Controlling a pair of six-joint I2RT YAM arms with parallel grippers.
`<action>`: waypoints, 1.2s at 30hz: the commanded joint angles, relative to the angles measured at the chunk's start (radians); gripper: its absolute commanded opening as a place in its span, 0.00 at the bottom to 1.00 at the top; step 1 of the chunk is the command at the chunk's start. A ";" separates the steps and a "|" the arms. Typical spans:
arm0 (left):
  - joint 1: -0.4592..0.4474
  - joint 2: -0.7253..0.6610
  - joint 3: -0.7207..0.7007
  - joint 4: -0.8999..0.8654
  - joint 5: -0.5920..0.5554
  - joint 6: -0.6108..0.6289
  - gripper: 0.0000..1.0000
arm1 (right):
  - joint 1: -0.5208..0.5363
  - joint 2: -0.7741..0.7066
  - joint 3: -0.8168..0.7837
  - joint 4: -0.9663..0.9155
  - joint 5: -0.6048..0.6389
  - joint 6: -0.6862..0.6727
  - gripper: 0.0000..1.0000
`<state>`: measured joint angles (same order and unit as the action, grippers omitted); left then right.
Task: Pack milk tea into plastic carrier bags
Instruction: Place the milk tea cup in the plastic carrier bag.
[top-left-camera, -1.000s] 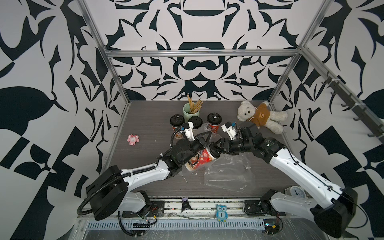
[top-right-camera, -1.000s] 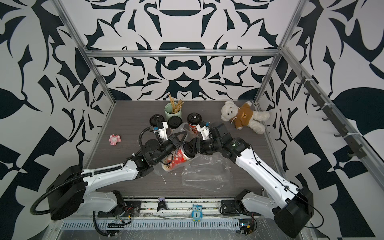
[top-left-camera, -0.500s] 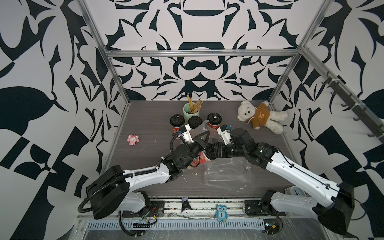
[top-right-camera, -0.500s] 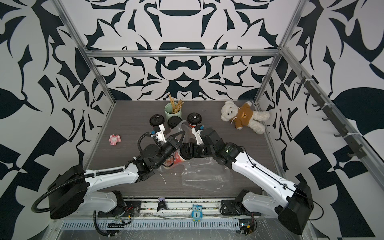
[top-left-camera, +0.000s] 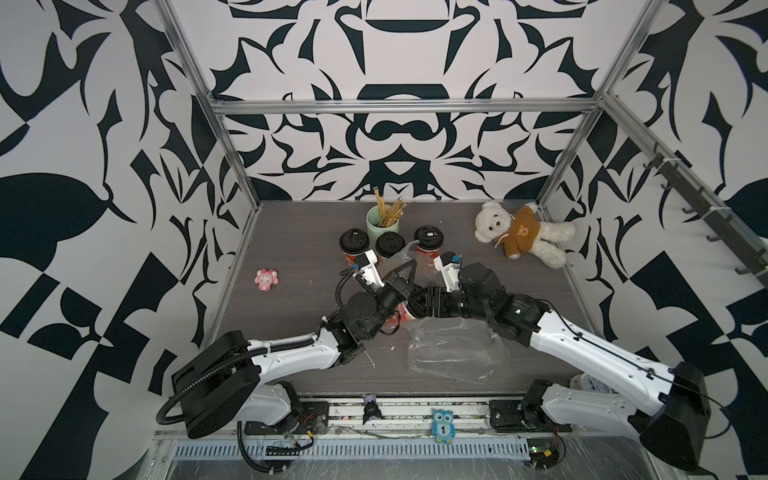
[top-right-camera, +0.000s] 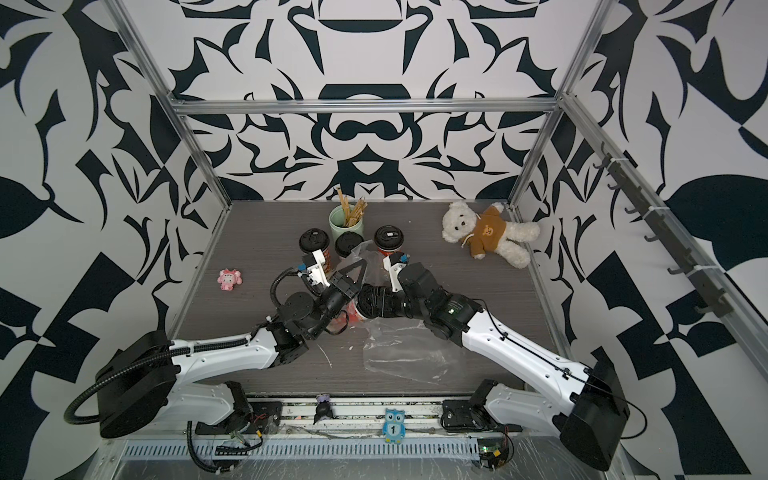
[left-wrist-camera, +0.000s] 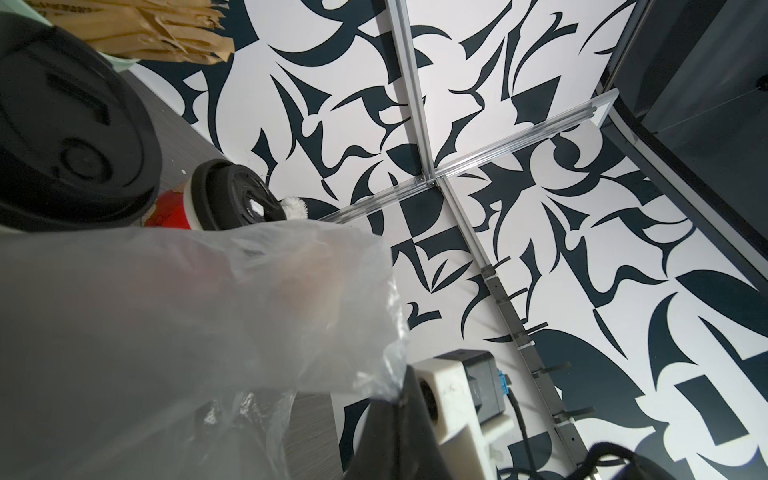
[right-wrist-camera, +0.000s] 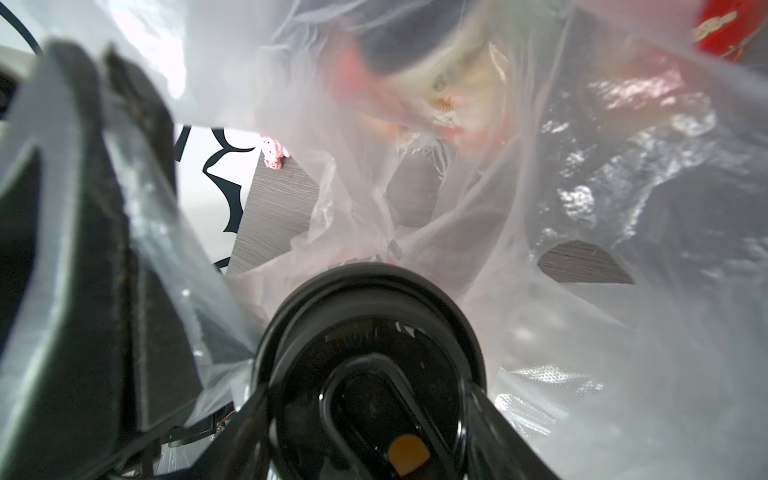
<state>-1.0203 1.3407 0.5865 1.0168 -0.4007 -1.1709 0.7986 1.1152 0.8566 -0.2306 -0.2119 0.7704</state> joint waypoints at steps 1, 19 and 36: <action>-0.041 0.014 0.040 0.084 0.046 -0.030 0.00 | 0.040 -0.001 0.000 0.195 -0.066 0.027 0.00; -0.055 -0.058 -0.054 0.081 -0.051 -0.006 0.00 | 0.100 0.161 0.254 -0.196 -0.024 -0.126 0.00; -0.054 -0.285 -0.212 -0.105 -0.176 0.067 0.00 | 0.185 0.367 0.472 -0.509 0.082 -0.241 0.00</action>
<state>-1.0714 1.0824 0.3950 0.9440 -0.5442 -1.1217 0.9607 1.4696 1.2747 -0.6731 -0.1833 0.5732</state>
